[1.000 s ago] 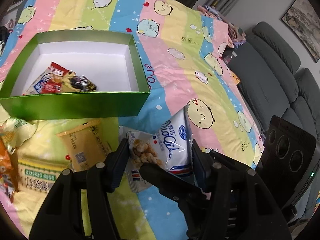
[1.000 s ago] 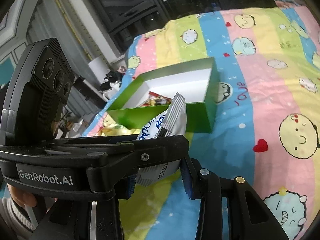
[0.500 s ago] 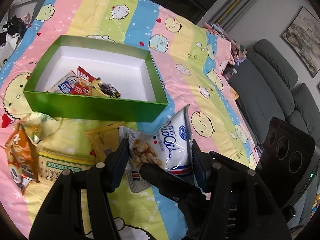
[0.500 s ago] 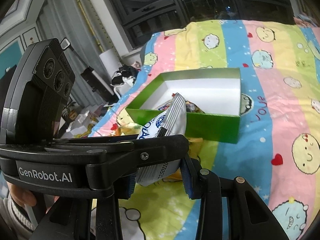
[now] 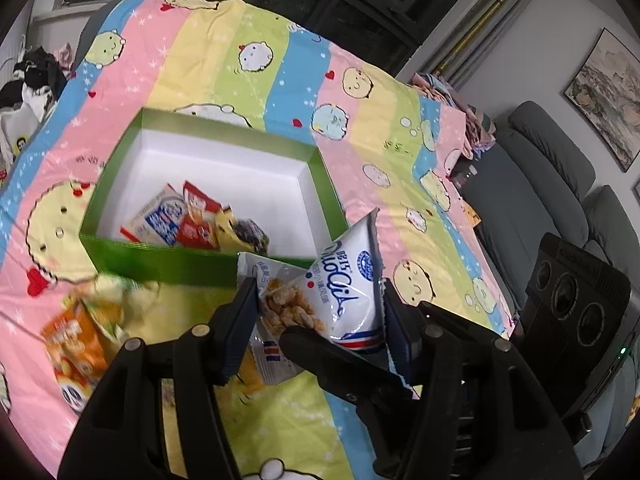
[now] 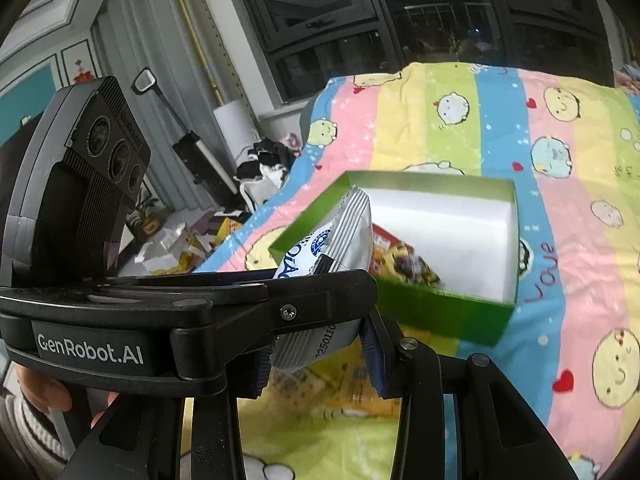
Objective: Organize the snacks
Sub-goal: 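Carry the peanut bag over the green box and open the right gripper, then move the right gripper to the orange panda bag and grasp it, then lift the orange panda bag into the green box and release it, then withdraw the right gripper from the box toward the soda cracker pack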
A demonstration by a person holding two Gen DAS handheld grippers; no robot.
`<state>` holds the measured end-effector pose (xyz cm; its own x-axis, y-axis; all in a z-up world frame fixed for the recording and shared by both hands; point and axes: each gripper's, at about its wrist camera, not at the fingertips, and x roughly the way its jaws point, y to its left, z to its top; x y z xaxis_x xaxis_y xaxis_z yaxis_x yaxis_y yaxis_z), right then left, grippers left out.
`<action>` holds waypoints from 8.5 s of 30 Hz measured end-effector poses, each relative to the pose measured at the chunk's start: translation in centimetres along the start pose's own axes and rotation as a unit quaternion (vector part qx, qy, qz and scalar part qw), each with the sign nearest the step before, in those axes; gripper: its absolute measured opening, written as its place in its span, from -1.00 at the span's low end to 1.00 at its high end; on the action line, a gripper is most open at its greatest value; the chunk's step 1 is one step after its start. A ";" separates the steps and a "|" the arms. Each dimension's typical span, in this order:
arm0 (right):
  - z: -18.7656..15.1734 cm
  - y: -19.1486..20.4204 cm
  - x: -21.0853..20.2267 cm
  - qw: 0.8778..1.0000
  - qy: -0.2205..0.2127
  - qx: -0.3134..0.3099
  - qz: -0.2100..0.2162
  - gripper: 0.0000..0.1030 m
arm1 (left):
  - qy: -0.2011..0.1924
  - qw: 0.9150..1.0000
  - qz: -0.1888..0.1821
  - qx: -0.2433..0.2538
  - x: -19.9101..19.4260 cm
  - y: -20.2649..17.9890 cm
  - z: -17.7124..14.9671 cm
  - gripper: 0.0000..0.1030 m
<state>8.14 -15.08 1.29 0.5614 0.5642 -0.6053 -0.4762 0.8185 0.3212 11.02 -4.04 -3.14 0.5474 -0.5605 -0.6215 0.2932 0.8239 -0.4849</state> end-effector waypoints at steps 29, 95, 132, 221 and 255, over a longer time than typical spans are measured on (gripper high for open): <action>5.2 -6.1 12.8 0.997 0.069 0.023 -0.003 -0.22 | 0.047 0.995 0.009 -0.087 9.5 9.1 7.4 0.12; -5.2 4.9 6.8 0.988 0.143 -0.029 0.039 0.23 | -0.017 0.971 0.040 -0.234 -7.2 17.3 -9.7 0.54; -4.4 9.8 12.9 0.979 0.148 -0.104 0.094 -0.28 | -0.014 0.981 0.019 -0.193 -5.8 15.7 -9.1 -0.26; 6.3 -5.0 4.9 0.999 -0.032 -0.023 0.023 -0.28 | 0.014 0.998 0.041 0.044 5.1 1.5 7.9 -0.25; 2.9 -9.6 4.9 0.997 0.011 0.071 -0.022 0.18 | 0.000 0.993 0.101 -0.064 2.5 9.3 5.8 0.40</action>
<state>17.39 -19.85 -2.64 0.5630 0.5269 -0.6366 -0.3507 0.8499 0.3933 19.67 2.72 -5.68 0.5842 -0.3848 -0.7146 0.0761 0.9025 -0.4238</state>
